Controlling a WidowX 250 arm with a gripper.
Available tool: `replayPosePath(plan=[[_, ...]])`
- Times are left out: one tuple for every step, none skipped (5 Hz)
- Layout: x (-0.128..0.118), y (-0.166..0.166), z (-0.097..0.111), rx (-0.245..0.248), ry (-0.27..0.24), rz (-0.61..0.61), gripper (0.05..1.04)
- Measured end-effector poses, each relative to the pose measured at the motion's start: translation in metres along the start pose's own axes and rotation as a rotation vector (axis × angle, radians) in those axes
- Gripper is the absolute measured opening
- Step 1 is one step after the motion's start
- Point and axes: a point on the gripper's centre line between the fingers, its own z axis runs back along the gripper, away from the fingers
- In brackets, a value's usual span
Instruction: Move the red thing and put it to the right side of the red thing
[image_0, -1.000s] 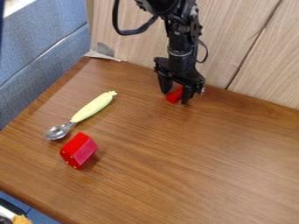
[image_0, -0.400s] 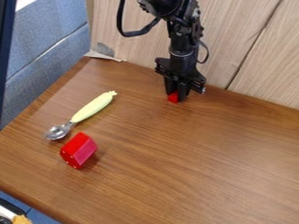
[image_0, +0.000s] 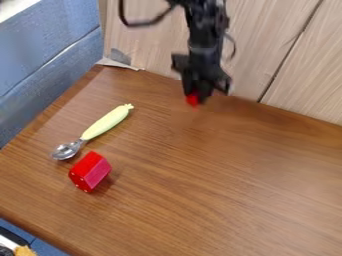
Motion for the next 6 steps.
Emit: replayPosePath(plan=[[-0.017,-0.012,0.034,0.050,-0.025,-0.028,0.278],[-0.050,-0.027,0.060,-0.031,-0.062,-0.083,0.278],[-0.087,-0.036,0.062,-0.080,-0.045,-0.161,0.278],[-0.128,-0.035,0.055,-0.113,-0.001,-0.254,0.278],[-0.161,-0.030,0.048,-0.119,0.052,-0.325,0.278],[-0.188,-0.023,0.037,-0.147,0.082,-0.390,0.278]])
